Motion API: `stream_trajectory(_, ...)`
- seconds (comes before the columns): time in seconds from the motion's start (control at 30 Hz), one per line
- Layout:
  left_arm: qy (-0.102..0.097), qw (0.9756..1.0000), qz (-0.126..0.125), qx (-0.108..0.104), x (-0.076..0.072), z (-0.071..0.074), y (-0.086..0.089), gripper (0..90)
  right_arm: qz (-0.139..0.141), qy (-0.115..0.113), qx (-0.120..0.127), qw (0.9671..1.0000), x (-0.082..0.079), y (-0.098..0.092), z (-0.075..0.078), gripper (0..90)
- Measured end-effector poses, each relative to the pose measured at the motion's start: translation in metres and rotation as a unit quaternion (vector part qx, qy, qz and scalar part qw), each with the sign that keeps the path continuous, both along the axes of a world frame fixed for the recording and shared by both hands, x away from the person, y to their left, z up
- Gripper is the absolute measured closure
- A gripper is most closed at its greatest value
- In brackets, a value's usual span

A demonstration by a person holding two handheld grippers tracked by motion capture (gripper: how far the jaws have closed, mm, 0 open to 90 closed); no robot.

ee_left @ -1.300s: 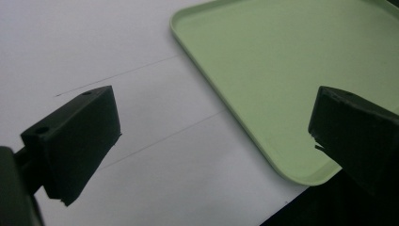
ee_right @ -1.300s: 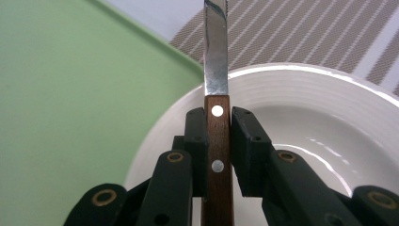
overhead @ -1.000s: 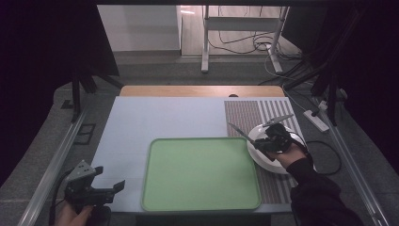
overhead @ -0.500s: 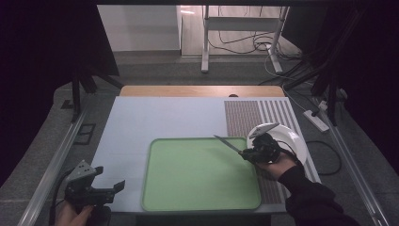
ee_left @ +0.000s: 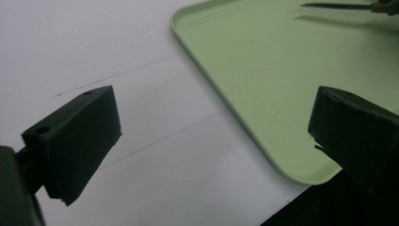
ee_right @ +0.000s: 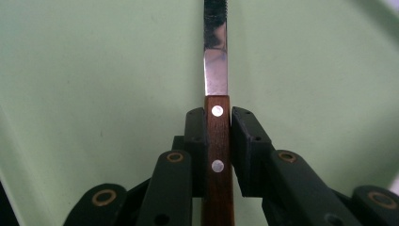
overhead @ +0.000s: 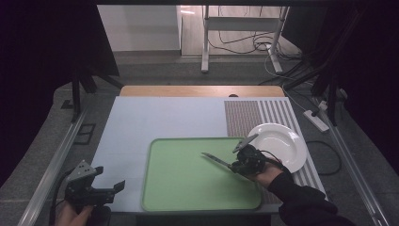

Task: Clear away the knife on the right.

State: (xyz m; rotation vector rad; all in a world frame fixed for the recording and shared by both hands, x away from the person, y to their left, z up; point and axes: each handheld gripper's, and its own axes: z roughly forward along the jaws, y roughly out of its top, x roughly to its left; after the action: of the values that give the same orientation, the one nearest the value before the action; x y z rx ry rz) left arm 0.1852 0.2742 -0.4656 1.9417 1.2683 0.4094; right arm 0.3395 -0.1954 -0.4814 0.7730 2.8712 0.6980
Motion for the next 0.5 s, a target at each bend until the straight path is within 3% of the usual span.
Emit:
stream_trajectory(0.1,0.0,1.0,0.0,0.0,0.0,0.0,0.0,2.9,0.017,0.014,-0.028,0.9994,-0.002,0.005,-0.009,77.0)
stream_trajectory(0.23,0.0,1.0,0.0,0.0,0.0,0.0,0.0,2.9,0.028,0.02,-0.037,0.9987,-0.002,0.006,-0.012,72.7)
stream_trajectory(0.27,0.0,1.0,0.0,-0.001,0.0,0.0,0.0,2.8,0.025,0.02,-0.023,0.9992,-0.001,0.005,-0.009,70.5)
stream_trajectory(0.33,0.0,1.0,0.0,-0.002,0.0,0.0,0.0,2.8,0.025,0.018,0.011,0.9995,0.002,0.003,0.002,81.5)
stream_trajectory(0.4,0.0,1.0,0.0,-0.004,0.0,0.0,0.001,2.8,0.033,0.012,0.018,0.9992,0.002,0.004,0.005,86.6)
stream_trajectory(0.43,0.0,1.0,0.0,-0.003,0.0,0.0,0.001,2.8,0.059,0.006,0.025,0.9979,0.0,0.008,0.01,89.9)
stream_trajectory(0.47,0.0,1.0,0.0,-0.003,0.0,0.0,0.001,2.8,0.059,0.006,0.025,0.9979,0.0,0.008,0.01,89.9)
stream_trajectory(0.5,0.0,1.0,0.0,-0.003,0.0,0.0,0.001,2.8,0.076,0.008,0.019,0.9969,-0.003,0.016,0.009,89.9)
